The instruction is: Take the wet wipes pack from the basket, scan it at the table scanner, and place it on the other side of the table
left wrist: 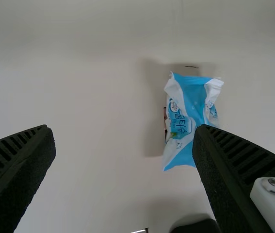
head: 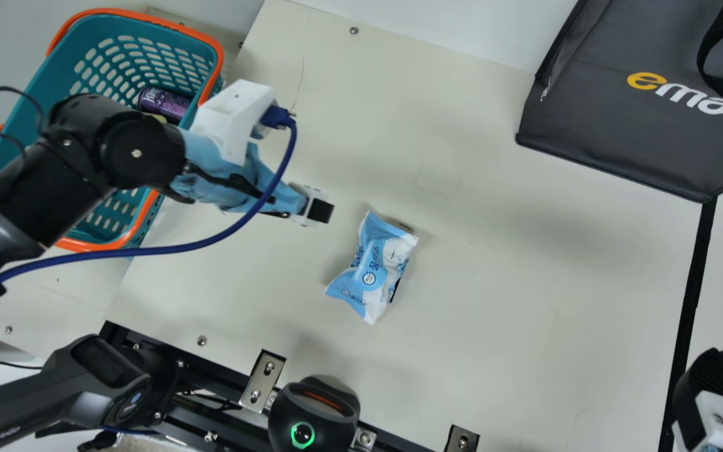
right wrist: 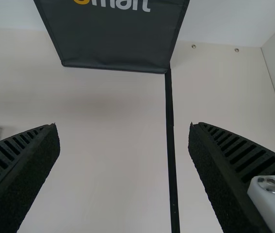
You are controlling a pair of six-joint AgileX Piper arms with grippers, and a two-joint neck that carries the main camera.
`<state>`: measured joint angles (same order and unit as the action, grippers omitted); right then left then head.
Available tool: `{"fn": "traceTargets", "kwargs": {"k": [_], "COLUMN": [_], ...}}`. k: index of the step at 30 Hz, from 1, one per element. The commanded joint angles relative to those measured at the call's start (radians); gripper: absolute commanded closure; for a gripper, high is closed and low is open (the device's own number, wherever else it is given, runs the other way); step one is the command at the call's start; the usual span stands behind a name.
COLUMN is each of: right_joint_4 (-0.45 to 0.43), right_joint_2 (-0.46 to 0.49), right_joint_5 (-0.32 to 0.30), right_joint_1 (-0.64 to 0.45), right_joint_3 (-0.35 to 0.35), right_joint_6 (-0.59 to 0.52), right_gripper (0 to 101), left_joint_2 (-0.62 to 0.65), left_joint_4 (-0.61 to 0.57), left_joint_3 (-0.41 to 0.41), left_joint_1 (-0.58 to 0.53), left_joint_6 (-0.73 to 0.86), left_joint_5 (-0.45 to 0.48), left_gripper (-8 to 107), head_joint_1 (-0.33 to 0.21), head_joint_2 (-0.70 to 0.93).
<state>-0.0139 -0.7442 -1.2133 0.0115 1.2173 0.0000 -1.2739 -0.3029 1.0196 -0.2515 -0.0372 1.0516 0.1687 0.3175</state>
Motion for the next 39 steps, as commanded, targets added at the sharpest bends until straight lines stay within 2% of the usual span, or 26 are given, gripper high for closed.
{"fn": "traceTargets", "kwargs": {"k": [1, 4, 5, 9, 24, 35, 39], "right_joint_4": [0.0, 0.0, 0.0, 0.0, 0.0, 0.0, 0.0], "right_joint_2": [0.0, 0.0, 0.0, 0.0, 0.0, 0.0, 0.0], "right_joint_5": [0.0, 0.0, 0.0, 0.0, -0.003, -0.003, -0.003], "right_joint_1": [0.0, 0.0, 0.0, 0.0, 0.0, 0.0, 0.0], "right_joint_3": [0.0, 0.0, 0.0, 0.0, 0.0, 0.0, 0.0], "right_joint_6": [0.0, 0.0, 0.0, 0.0, 0.0, 0.0, 0.0], "right_gripper": [6, 6, 6, 6, 6, 6, 6], "left_joint_2": [0.027, 0.067, 0.05, 0.069, 0.069, 0.067, 0.057], "left_joint_4": [0.0, -0.008, -0.003, -0.007, -0.007, -0.003, 0.023], "left_joint_3": [0.002, 0.007, 0.006, 0.006, 0.006, 0.008, 0.014], "left_joint_1": [0.031, 0.078, 0.053, 0.078, 0.078, 0.074, 0.042], "left_joint_6": [0.058, 0.117, 0.076, 0.116, 0.116, 0.112, 0.088], "left_joint_5": [0.008, 0.009, 0.013, 0.01, 0.013, 0.013, 0.013], "left_gripper": [9, 9, 9, 9, 9, 9, 9], "head_joint_1": [-0.03, -0.03, -0.03, -0.03, -0.03, -0.03, -0.03], "head_joint_2": [0.004, 0.004, 0.004, 0.004, -0.345, -0.345, -0.345]}}
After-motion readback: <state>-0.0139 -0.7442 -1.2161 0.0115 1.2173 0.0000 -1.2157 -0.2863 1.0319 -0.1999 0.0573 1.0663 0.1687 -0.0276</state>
